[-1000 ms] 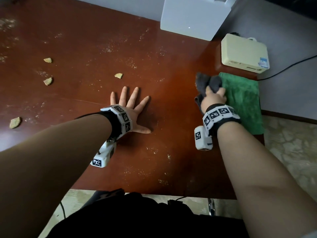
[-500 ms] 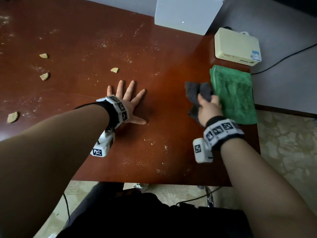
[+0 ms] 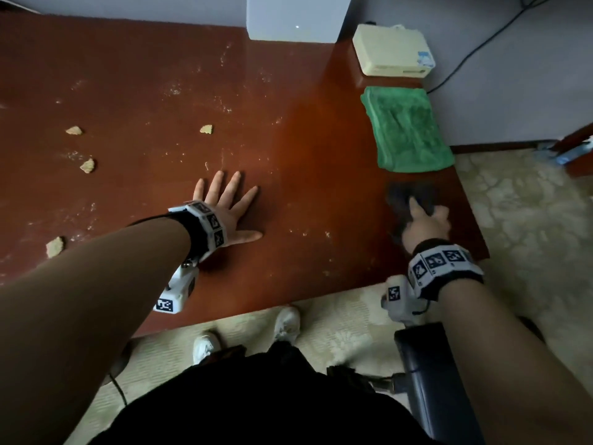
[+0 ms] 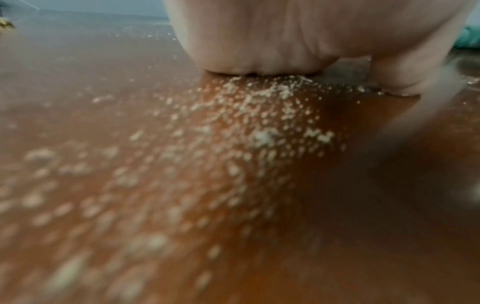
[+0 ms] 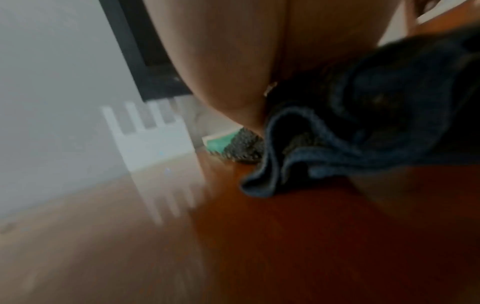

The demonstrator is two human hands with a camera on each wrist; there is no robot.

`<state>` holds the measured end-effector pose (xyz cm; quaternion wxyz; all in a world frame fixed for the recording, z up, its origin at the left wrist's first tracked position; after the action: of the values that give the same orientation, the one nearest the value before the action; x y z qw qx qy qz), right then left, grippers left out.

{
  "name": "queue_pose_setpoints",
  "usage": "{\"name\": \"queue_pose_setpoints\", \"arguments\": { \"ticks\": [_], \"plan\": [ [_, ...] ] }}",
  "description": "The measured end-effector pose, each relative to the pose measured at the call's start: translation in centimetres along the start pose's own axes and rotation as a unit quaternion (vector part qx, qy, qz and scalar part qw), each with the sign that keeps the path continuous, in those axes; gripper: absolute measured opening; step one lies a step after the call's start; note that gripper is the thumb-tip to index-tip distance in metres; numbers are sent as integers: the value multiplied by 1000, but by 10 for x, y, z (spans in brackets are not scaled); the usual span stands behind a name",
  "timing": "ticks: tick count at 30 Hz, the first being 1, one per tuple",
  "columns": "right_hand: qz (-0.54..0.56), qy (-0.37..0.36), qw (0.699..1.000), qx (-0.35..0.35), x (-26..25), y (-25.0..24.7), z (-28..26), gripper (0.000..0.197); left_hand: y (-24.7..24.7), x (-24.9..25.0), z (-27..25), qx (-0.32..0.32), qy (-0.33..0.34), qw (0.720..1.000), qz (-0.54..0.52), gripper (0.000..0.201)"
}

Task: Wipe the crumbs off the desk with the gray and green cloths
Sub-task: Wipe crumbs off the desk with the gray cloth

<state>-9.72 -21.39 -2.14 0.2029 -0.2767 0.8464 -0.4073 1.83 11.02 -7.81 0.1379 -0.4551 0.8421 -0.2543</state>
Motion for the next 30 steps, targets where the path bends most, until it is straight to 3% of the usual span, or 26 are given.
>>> {"name": "queue_pose_setpoints", "arguments": {
  "ticks": [3,7,9,10,13,15,17,19,21,24,25,27,28,30],
  "plan": [
    [0,43,999,-30,7,48,-41,62,12,-6,-5,16,16,1000,18,87],
    [-11,-86,994,-60,-62,103,-81,63,21,-8,-13,31,30,999,30,84],
    [44,-158,984,-74,-90,113,-95,54,24,-9,-17,35,32,998,38,83],
    [110,-160,980,-51,-91,104,-97,47,27,-11,-19,34,32,998,38,82],
    [241,-26,968,63,-46,70,-93,45,39,-16,-24,29,29,999,25,81],
    [162,50,984,55,-27,72,-92,56,43,-18,-26,31,27,999,20,80],
    [79,64,995,11,-37,91,-93,63,46,-20,-28,32,27,999,13,80],
    [34,29,999,-29,-69,117,-103,64,48,-22,-29,35,29,999,8,79],
    [1,-63,996,-61,-114,140,-116,63,48,-25,-30,41,28,999,4,78],
    [89,-169,976,-108,-155,150,-131,55,45,-44,-32,44,7,999,-24,79],
    [167,-159,968,-99,-151,141,-127,49,46,-51,-33,41,-1,999,-31,80],
    [262,-91,961,-8,-119,107,-113,46,46,-63,-32,35,-12,999,-37,82],
    [256,-47,965,22,-101,94,-106,49,47,-66,-32,33,-15,999,-37,83],
    [143,17,990,9,-75,93,-92,59,48,-67,-31,34,-17,999,-38,84]
  ]
}}
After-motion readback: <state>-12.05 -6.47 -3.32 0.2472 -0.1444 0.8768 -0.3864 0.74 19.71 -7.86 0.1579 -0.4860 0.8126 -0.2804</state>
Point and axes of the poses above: each hand's wrist, its own z-axis towards the middle knuckle, its own y-axis out of the palm, x = y × z, the point moved 9 cm from there along z, towards the middle knuckle, and after that the axes turned 14 degrees about -x, right-handed, at the moved point
